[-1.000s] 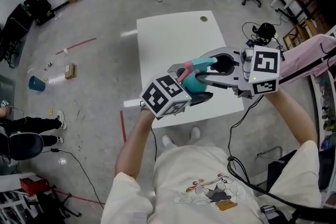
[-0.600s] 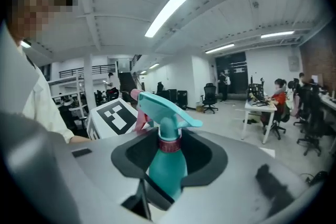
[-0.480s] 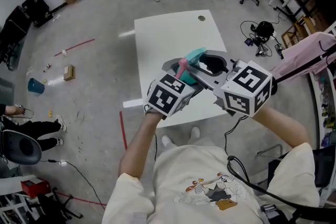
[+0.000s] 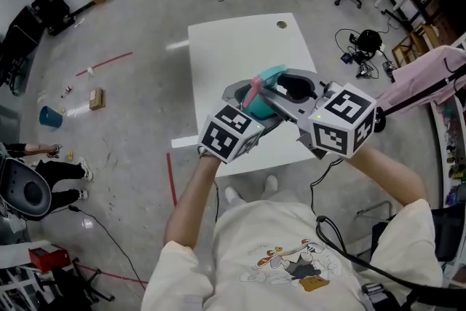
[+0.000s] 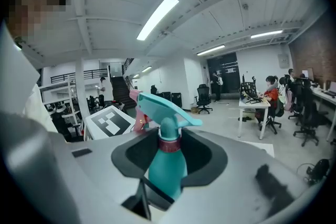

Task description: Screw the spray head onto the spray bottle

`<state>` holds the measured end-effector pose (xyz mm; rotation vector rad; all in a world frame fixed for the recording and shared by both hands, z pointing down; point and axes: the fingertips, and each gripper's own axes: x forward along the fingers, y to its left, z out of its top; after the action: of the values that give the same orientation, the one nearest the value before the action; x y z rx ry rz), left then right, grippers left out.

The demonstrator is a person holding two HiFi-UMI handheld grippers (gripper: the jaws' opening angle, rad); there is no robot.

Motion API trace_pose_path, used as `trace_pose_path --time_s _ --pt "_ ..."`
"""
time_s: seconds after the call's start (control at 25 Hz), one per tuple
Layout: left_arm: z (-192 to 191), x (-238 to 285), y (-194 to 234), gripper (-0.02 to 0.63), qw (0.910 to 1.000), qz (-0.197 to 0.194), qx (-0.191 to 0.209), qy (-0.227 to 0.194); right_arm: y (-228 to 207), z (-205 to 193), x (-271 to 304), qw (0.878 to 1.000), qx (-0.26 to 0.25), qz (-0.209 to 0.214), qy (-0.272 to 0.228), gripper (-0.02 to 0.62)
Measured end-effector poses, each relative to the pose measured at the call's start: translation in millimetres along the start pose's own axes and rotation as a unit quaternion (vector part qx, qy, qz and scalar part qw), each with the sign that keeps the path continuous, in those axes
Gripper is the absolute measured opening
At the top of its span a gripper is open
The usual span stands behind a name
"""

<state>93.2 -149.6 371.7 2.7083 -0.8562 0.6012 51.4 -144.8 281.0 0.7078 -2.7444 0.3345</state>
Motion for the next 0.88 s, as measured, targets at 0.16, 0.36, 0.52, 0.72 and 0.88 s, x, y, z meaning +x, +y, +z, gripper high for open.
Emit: trace_pose_path --time_s 0.16,0.36,0.52,0.72,0.88 --pt "-25 -6 2 0.419 0.9999 0.014 0.005 0.007 3 -4 3 1.000 0.007 -0.004 -0.005 0.138" --pt "-67 -24 15 0.395 0.9966 0.060 -0.054 -0.019 -15 -8 4 0.997 -0.024 -0.055 -0.039 0.137" --pt "-94 -31 20 0.005 0.9889 0.114 -0.087 -0.037 -50 -58 22 0.994 -0.027 -0.085 -0.057 0.138" --pt "-123 -10 15 0.005 0.9878 0.116 -0.101 -0.020 -96 -162 64 0.991 -0.029 -0.118 -0.050 0.138" --pt "-141 0 16 0.005 0.9868 0.109 -0.120 -0.007 -120 -242 100 0.990 0.019 -0.141 -0.016 0.137"
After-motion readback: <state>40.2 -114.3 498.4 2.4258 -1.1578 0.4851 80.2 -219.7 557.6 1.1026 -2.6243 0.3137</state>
